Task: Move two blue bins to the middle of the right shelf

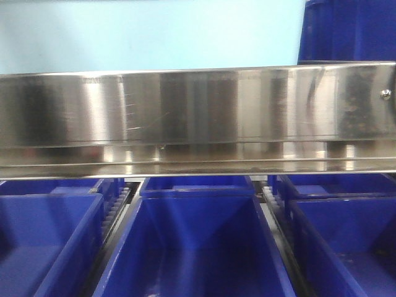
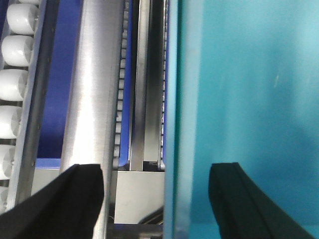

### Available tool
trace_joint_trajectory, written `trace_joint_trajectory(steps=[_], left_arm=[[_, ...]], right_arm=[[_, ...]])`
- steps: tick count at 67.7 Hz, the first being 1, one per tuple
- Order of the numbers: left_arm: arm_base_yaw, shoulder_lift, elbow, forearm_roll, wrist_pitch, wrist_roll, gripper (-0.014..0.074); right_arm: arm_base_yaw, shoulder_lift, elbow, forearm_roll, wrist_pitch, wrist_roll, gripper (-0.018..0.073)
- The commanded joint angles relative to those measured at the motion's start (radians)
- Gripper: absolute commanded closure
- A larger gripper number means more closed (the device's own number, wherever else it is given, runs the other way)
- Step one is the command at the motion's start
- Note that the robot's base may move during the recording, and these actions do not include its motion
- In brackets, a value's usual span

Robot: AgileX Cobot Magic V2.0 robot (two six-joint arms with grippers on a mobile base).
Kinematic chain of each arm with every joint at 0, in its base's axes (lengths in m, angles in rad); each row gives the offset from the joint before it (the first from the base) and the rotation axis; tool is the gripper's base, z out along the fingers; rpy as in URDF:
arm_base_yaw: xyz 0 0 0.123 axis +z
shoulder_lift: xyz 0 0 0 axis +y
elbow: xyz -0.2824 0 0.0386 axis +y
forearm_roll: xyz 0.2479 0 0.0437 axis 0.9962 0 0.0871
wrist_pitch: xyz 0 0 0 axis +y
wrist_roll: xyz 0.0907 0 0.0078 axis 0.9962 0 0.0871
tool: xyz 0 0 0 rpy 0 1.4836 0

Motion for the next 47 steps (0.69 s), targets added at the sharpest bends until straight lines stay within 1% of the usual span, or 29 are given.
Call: trace_joint_trajectory(steps=[1,6,18,34,47], left_arm=[[0.005,-0.008,0.001,0.005,-0.007,0.0,0.024],[0.005,-0.004,0.001,0.016,-0.007,0.0,0.024],[0.005,0.002,0.001,0.016,-0.007,0.0,0.024],[0.005,0.02,0.001,0.012,-0.007,0.0,0.024],[0.005,0.022,0.001,0.012,-0.007,0.0,0.024]], right_arm=[[-0.002,0.014,0.003,-0.017,-0.009,-0.006,0.019],[-0.002,0.014,0.003,-0.017,-0.009,-0.006,0.019],[-0.002,0.014,0.003,-0.017,-0.009,-0.006,0.0192],[-0.002,0.017,0.003,-0.019,-0.009,-0.006,0.0292],[-0.002,0.017,0.003,-0.019,-0.009,-0.006,0.0294]])
